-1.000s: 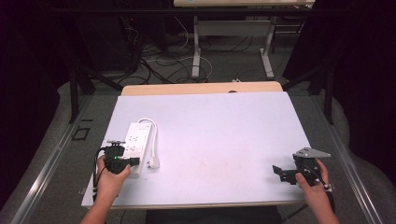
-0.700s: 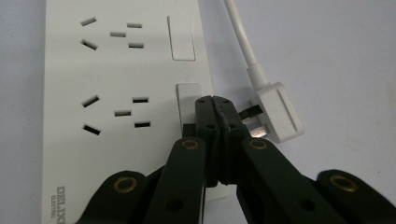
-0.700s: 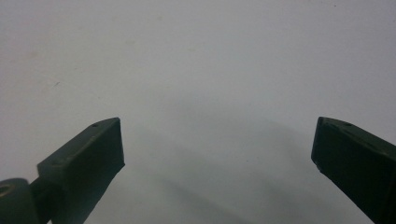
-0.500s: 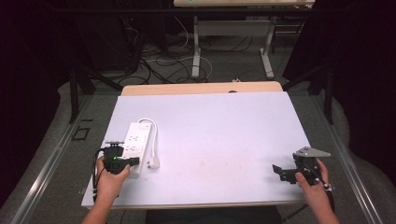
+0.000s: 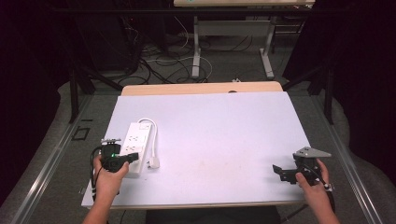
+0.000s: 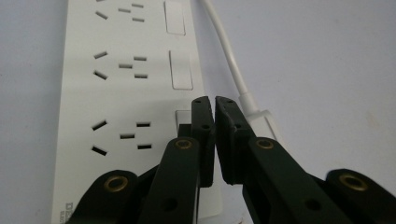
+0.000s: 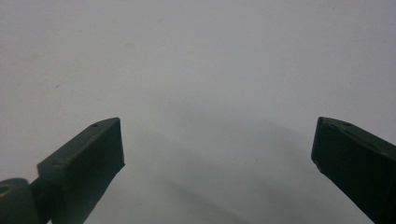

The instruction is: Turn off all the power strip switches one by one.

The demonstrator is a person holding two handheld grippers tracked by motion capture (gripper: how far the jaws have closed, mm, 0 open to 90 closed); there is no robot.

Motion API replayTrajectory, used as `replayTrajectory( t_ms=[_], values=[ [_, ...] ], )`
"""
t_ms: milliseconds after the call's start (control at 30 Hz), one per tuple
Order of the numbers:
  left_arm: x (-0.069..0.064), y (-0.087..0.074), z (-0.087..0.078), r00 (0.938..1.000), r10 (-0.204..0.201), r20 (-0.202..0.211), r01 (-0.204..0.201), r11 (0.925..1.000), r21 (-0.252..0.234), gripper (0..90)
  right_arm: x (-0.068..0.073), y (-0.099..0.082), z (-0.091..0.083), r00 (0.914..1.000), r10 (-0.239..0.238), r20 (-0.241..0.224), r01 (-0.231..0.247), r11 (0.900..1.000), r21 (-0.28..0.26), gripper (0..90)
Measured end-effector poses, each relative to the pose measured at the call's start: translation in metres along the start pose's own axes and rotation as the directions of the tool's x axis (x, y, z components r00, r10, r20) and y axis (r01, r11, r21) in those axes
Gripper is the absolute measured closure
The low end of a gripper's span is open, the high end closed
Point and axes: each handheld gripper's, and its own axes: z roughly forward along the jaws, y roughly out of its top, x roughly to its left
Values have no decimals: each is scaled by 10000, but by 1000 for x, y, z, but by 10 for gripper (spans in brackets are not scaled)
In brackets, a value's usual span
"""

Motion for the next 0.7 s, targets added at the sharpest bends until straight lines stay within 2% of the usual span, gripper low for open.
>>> replayTrajectory(
  t_ms=[33, 67, 100, 167, 200, 233, 400, 467, 567, 667, 700],
  values=[
    [-1, 0, -1, 10000, -82, 29, 82, 9999, -107, 845, -1, 0, -1, 10000, -65, -35, 65, 10000, 32, 17],
    [-1, 1, -2, 10000, 48, -73, -49, 9999, -133, 840, -1, 0, -2, 10000, -76, 38, 76, 10000, -8, 17],
    [-3, 1, -1, 9999, -77, -80, 74, 9993, -373, 837, -1, 0, -3, 10000, -10, -48, 10, 10000, 7, 17],
    [-3, 2, -3, 10000, 35, -29, -36, 9995, -311, 813, -1, 0, -3, 10000, -27, -40, 27, 10000, 2, 17],
    [-5, 1, -2, 10000, 43, -87, -47, 9989, -477, 803, 0, 0, -3, 10000, -15, -44, 15, 10000, 2, 17],
    [-5, 1, -4, 9999, 129, -43, -130, 9992, -368, 789, 0, 0, -3, 10000, -34, -1, 34, 10000, -4, 17],
    [-17, -2, -8, 9979, 620, 198, -607, 9963, -612, 724, 0, 0, -6, 10000, 14, 24, -14, 10000, -35, 17],
    [-23, -4, -8, 9963, 809, 298, -782, 9935, -827, 710, 0, 0, -6, 10000, 0, 78, 0, 10000, -37, 17],
    [-32, -7, -9, 9909, 1297, 374, -1253, 9870, -1009, 674, 0, 0, -6, 10000, 51, 7, -51, 10000, -54, 17],
    [-40, -9, -9, 9856, 1595, 565, -1522, 9814, -1166, 626, 0, 0, -6, 10000, -8, 23, 8, 10000, -56, 17],
    [-42, -11, -7, 9827, 1794, 470, -1711, 9748, -1428, 604, 1, 0, -6, 10000, 30, -17, -30, 10000, -46, 17]
  ],
)
